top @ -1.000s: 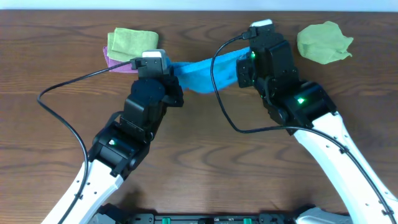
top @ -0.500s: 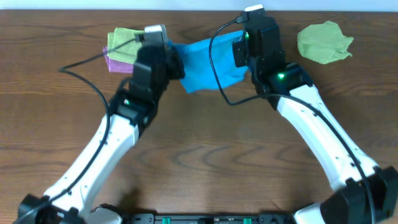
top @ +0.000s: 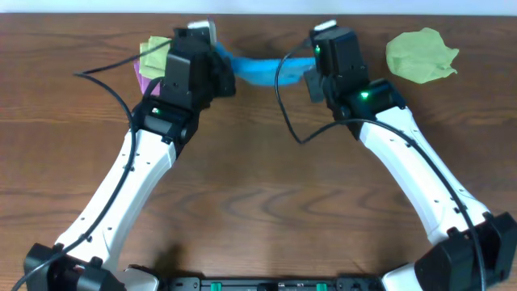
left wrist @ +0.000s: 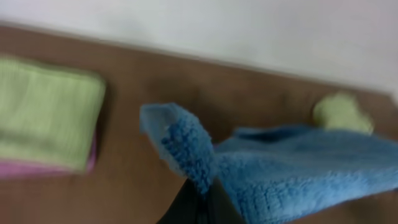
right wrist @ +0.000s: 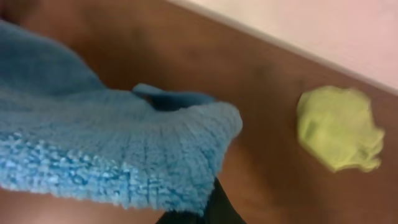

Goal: Fold the cloth
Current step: 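Stretch the blue cloth between both grippers and lift it forward, then pull the blue cloth back toward the robot and lay it flat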

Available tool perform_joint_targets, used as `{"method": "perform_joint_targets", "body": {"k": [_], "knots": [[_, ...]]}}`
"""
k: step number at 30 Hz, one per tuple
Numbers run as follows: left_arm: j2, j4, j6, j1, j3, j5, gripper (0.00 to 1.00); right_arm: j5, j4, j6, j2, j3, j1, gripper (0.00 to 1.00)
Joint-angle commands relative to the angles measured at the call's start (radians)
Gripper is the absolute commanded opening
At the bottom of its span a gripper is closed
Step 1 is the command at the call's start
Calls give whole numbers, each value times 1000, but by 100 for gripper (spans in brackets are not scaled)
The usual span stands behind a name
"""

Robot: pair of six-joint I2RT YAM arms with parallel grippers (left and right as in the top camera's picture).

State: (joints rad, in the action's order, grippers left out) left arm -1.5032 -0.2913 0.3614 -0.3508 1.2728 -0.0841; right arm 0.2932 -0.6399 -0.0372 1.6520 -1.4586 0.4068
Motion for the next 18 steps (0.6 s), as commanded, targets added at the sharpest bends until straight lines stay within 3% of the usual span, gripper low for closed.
{"method": "perform_joint_targets", "body": {"k": [1,10,18], "knots": [[5,-88,-35,10,13,13,6,-45,-84,30,-12,-16,-11,1],[5,-367,-51,10,11,13,6,-153,-341,97,-12,-13,-12,1],[6,-554,-50,10,-22,0,6,-230,-414,96,-12,51,-12,1]]}}
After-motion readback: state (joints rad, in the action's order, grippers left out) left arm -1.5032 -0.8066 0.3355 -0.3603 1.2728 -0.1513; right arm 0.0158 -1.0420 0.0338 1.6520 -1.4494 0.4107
